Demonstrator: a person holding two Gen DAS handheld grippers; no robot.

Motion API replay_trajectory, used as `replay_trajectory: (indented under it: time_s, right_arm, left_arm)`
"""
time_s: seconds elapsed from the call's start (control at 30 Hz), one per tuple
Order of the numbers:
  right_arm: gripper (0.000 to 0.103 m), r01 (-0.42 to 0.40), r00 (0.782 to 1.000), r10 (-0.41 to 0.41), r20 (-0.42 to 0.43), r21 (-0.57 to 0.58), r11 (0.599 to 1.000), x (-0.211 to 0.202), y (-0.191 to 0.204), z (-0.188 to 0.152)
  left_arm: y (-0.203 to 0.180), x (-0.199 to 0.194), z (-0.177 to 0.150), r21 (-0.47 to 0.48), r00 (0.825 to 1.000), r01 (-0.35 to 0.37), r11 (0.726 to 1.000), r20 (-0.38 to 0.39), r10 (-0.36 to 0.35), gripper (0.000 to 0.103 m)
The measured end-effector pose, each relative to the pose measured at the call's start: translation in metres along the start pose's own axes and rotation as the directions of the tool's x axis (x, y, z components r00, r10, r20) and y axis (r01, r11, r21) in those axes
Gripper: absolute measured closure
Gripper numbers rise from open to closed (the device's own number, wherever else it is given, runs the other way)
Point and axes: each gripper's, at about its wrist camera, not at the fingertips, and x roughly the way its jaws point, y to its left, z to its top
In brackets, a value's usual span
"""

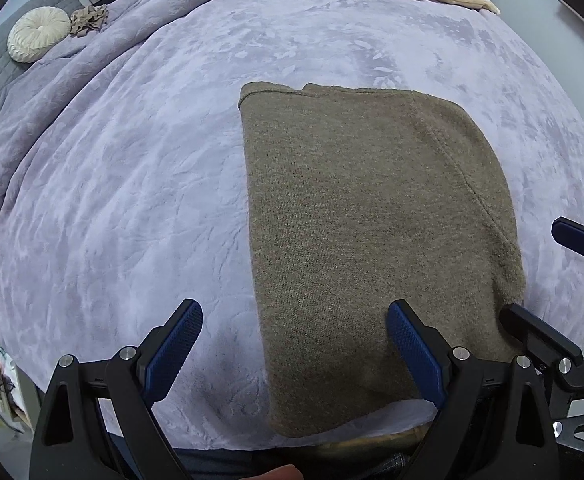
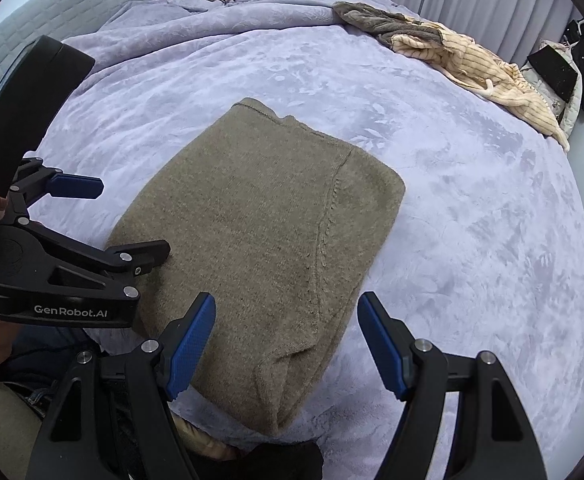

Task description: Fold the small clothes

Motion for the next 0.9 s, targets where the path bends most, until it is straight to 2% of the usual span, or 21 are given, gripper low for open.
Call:
replay_trajectory:
  time_s: [0.9]
  right_arm:
    - [0.026, 0.052, 0.998, -0.053, -0.033, -0.026, 0.998, -0.003, 0.017, 0.017]
  left_arm:
    - [0.02, 0.001, -0.001, -0.024, 0.996, 0.088, 0.996, 0.02, -0.088, 0.009]
